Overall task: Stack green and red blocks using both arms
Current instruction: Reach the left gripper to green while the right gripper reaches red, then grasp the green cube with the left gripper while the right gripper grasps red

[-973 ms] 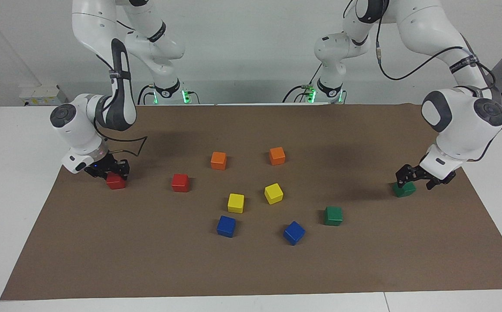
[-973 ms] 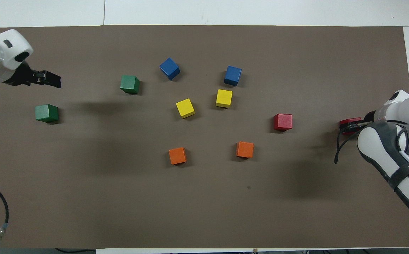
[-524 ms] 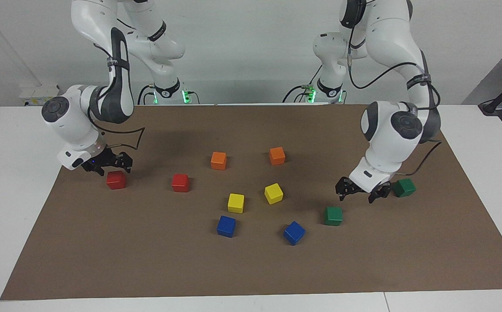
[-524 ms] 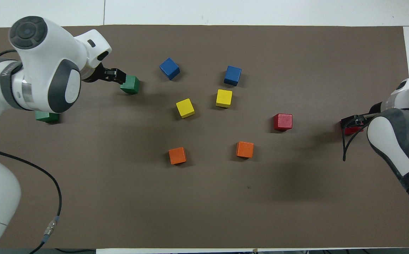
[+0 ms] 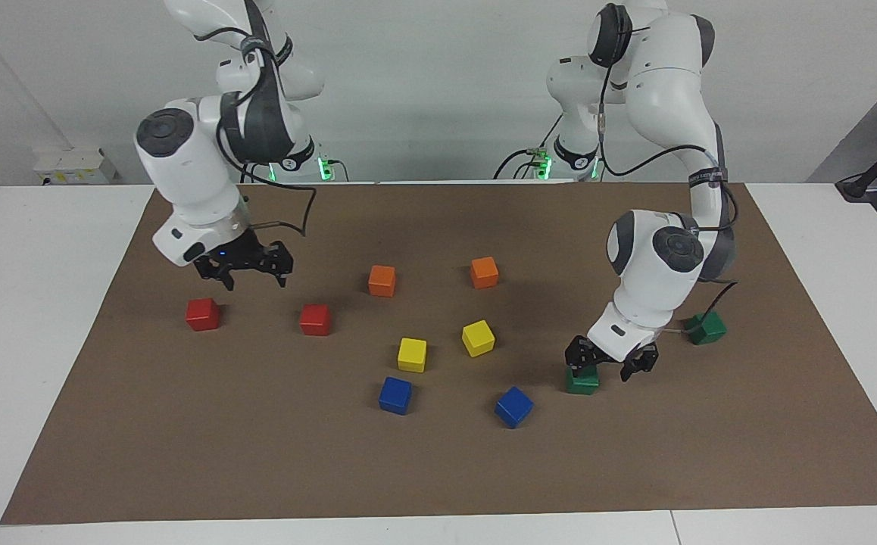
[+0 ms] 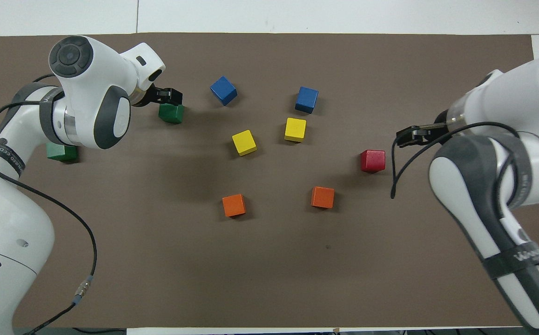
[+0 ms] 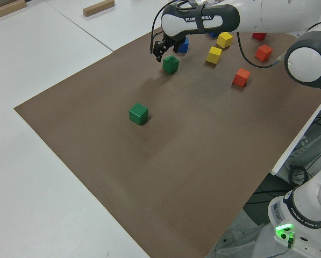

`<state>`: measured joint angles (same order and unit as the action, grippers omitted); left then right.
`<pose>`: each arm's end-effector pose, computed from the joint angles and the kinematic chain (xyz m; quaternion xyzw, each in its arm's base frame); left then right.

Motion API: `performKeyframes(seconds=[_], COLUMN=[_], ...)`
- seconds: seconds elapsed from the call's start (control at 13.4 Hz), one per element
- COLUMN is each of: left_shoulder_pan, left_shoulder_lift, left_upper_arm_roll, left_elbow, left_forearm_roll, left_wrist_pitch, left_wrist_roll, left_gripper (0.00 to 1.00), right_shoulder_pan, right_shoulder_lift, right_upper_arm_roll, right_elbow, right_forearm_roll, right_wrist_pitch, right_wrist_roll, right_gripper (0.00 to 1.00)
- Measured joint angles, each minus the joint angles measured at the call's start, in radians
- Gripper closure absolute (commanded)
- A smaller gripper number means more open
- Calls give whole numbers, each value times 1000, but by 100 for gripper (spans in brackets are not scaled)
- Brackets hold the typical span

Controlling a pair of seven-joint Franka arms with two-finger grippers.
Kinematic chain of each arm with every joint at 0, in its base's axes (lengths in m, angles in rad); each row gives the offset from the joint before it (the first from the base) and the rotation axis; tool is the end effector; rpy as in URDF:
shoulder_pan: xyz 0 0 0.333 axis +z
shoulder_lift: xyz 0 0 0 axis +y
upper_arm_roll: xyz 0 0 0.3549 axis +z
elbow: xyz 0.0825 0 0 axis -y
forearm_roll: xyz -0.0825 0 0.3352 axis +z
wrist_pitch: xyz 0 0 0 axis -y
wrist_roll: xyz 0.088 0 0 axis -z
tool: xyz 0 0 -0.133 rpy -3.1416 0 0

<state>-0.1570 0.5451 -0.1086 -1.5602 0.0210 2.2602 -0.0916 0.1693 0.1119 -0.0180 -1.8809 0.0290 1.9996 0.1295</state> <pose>0.6717 -0.1679 0.3778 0.9933 -0.0826 0.0744 0.0325 0.5434 0.0857 0.4821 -0.9999 -0.0050 -0.0017 0.0126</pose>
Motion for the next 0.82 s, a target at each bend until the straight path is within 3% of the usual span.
performKeyframes(seconds=[0.3, 0.52, 0.6, 0.67, 0.75, 0.82], left_shoulder_pan=[-12, -21, -26, -32, -36, -37], left_shoulder_lift=[18, 22, 24, 28, 32, 35], left_upper_arm_roll=[0, 1, 1, 3, 6, 8], left_elbow=[-17, -56, -64, -71, -74, -76], left_forearm_roll=[1, 1, 1, 1, 4, 17], left_wrist_pitch=[37, 80, 90, 102, 104, 104], left_wrist_roll=[-7, -16, -21, -26, -27, -27], left_gripper=[0, 0, 19, 53, 99, 100], right_shoulder_pan=[54, 62, 59, 54, 48, 45], right_shoulder_lift=[90, 111, 112, 112, 112, 112], right_upper_arm_roll=[1, -1, -4, -7, -8, -8], right_elbow=[-1, -16, -32, -48, -62, -71], right_forearm_roll=[-2, -1, -1, -1, -1, -1], right_wrist_pitch=[81, 95, 110, 124, 133, 141], right_wrist_roll=[133, 187, 189, 190, 190, 190], right_gripper=[1, 1, 1, 1, 1, 1])
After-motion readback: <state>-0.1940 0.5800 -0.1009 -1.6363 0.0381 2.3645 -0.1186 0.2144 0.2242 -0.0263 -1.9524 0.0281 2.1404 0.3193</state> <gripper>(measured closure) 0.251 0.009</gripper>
